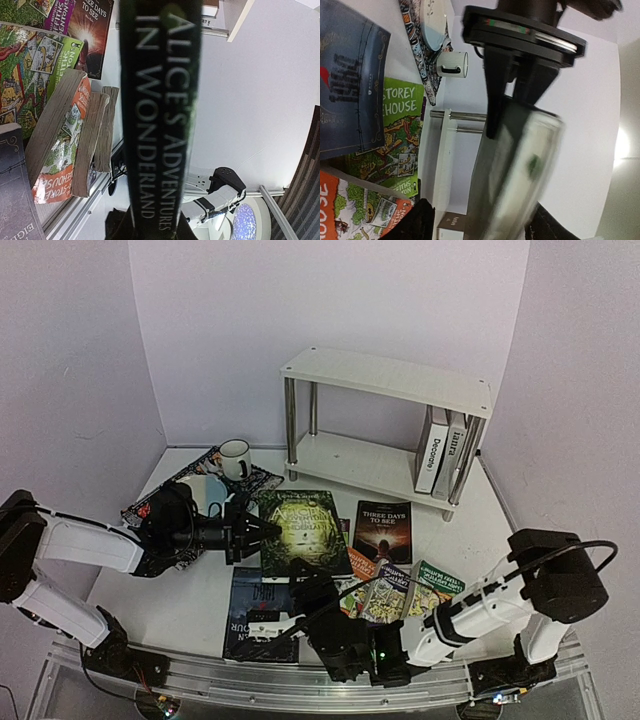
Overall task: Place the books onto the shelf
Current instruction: Pass from the left arm to the right
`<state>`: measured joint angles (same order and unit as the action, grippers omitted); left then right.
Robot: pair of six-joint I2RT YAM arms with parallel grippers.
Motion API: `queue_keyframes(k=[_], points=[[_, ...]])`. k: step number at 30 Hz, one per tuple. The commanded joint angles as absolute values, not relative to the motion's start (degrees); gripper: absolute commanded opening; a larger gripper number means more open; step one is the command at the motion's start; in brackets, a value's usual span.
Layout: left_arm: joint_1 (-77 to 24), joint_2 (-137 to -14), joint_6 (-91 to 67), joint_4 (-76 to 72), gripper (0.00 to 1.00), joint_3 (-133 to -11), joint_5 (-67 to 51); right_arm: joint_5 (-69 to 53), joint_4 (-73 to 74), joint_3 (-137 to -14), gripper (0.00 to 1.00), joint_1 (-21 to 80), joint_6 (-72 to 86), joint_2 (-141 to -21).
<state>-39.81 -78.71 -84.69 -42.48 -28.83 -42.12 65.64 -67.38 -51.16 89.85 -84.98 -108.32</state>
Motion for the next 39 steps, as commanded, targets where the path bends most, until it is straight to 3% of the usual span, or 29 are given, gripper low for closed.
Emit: queue_keyframes(k=[1, 13, 15, 22, 25, 29, 36, 39], points=[[-40.0, -76.0, -85.7, -48.9, 0.0, -30.2, -42.6, 67.3, -92.6, -55.1, 0.57, 88.4, -101.0, -113.9], [-40.0, -75.9, -85.7, -48.9, 0.0, -29.6, -42.3, 67.8, -99.0, -56.7, 0.27, 87.8, -104.9, -114.8], [-40.0, -76.0, -85.7, -48.9, 0.0, -29.6, -42.3, 68.0, -99.1, -56.1, 0.27, 87.6, -105.1, -114.3], [-40.0, -76.0, -85.3, -49.0, 0.0, -29.7, -42.3, 69.4, -99.1, -54.9, 0.39, 87.4, -104.9, -112.7], [-40.0, -76.1, -85.2, -48.9, 0.0, -29.6, -42.3, 69.9, -99.1, -54.3, 0.52, 87.2, -104.8, -112.2], [-40.0, -76.0, -85.2, -48.9, 0.0, -29.6, -42.3, 70.6, -99.1, -53.2, 0.58, 86.8, -104.0, -111.0], [-40.0, -75.9, -85.2, -48.9, 0.0, -29.6, -42.4, 71.2, -99.1, -51.5, 0.35, 86.1, -103.5, -110.3], [-40.0, -75.8, -85.2, -48.9, 0.0, -29.3, -42.2, 71.3, -99.1, -51.5, 0.16, 86.1, -103.3, -110.1]])
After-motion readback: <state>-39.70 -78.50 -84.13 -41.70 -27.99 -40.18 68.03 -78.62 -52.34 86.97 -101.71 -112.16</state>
